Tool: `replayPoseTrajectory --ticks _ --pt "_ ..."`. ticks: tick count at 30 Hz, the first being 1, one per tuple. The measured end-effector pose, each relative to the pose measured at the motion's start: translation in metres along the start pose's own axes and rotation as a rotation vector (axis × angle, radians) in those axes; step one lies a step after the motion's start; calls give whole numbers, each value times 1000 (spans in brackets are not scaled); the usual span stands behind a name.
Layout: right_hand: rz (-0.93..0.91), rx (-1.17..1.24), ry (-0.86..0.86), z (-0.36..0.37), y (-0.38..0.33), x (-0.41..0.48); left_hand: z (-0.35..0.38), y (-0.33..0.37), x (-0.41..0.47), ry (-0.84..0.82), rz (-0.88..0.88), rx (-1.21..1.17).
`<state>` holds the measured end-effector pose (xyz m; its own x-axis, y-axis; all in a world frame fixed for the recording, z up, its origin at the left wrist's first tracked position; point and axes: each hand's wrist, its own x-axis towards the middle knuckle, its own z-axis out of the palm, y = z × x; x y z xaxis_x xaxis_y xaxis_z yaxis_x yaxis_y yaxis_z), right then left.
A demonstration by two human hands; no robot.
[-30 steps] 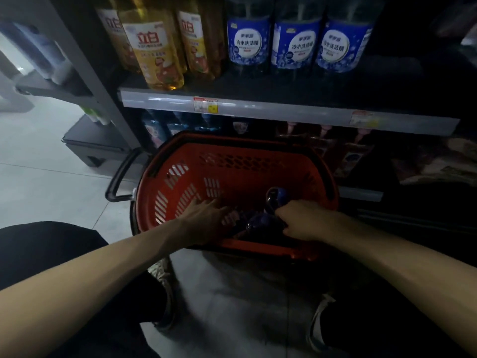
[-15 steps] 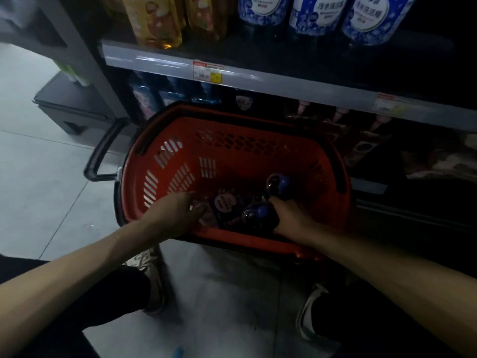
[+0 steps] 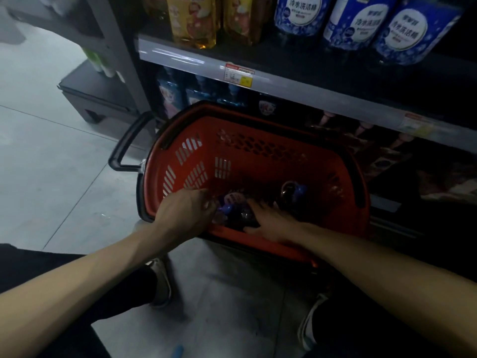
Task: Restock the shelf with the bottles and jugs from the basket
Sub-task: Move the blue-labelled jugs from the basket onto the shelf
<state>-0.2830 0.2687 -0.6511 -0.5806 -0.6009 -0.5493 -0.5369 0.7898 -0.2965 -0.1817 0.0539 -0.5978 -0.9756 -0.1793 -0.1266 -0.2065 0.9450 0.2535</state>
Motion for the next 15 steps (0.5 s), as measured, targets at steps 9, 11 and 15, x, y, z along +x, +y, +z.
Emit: replayPoseTrajectory --ticks 9,11,15 --pt "92 297 32 14 12 47 5 2 1 49 51 -11" --pt "4 308 76 16 7 44 5 3 2 55 59 -21" --pt "41 460 99 25 25 50 6 4 5 26 33 -28"
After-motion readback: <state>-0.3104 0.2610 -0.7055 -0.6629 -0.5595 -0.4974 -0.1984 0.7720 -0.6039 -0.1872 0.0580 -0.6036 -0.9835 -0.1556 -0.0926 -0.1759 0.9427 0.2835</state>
